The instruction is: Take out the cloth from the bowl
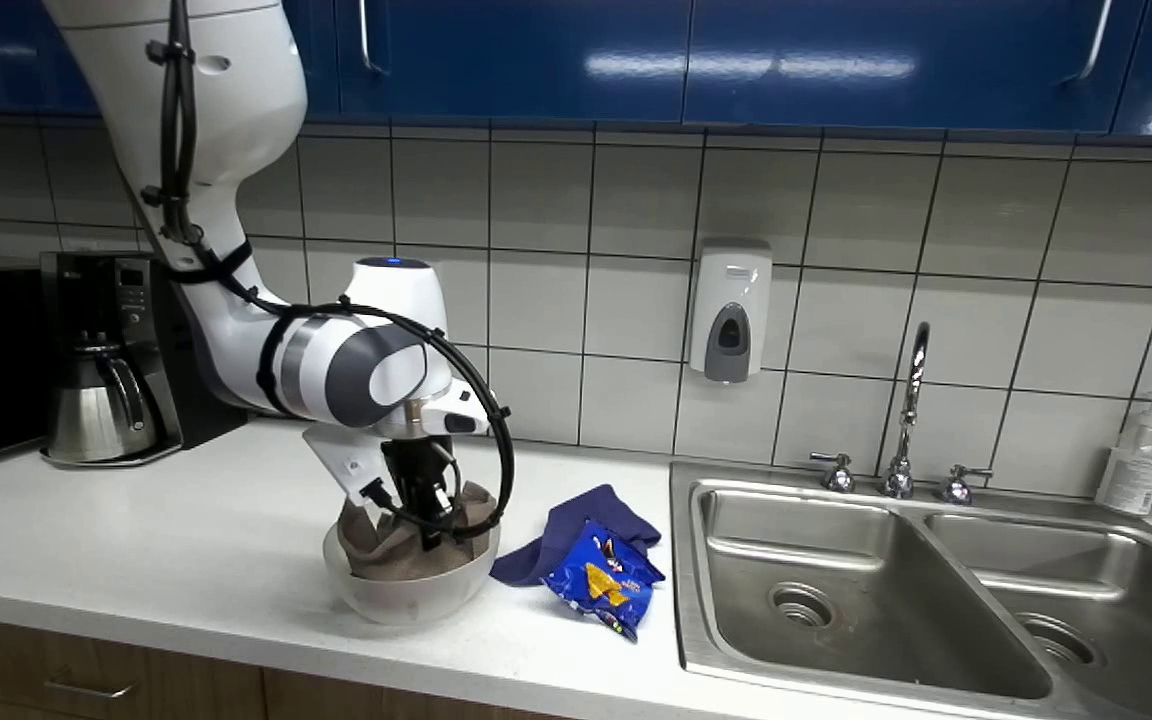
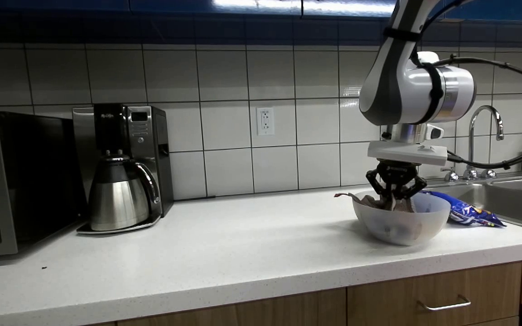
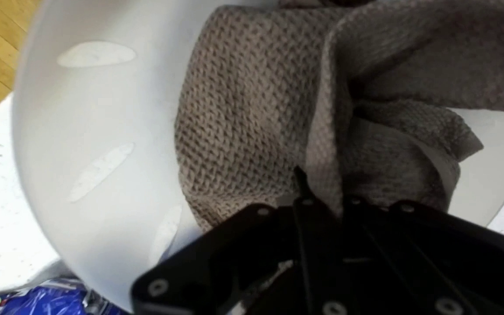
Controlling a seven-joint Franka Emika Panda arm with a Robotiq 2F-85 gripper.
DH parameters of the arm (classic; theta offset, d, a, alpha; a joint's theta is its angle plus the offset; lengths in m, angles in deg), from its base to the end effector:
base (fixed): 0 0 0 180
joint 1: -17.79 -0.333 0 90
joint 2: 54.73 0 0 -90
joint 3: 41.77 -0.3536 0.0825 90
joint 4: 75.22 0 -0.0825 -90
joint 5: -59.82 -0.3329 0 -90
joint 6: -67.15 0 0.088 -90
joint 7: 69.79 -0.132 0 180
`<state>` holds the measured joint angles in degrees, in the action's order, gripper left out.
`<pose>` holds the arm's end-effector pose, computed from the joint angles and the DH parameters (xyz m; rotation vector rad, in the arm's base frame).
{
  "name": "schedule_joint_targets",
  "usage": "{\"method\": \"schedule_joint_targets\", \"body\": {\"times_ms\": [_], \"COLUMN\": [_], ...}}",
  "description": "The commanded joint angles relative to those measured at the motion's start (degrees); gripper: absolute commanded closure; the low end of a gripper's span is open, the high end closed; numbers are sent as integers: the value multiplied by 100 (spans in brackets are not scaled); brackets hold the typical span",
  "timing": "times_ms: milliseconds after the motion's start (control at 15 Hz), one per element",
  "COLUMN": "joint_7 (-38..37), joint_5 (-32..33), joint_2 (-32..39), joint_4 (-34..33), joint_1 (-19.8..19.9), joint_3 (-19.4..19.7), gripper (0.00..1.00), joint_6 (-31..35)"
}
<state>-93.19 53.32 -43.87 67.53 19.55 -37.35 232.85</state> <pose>0.4795 -0.0578 0.2927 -2.9223 0.9366 -0.3170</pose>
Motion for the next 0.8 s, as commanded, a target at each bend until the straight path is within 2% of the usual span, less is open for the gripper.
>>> {"method": "schedule_joint_targets", "body": {"times_ms": [0,333,733], "joint_7": [17,-103,-43], "joint_5": [51,322,402], "joint_2": [-522,-1284,-2336], "joint_4": [311,713,1120], "joint_1": [-133,-161,9], "joint_3": [86,45,-283], "gripper": [99,99,99], "joint_6": [43,122,96]}}
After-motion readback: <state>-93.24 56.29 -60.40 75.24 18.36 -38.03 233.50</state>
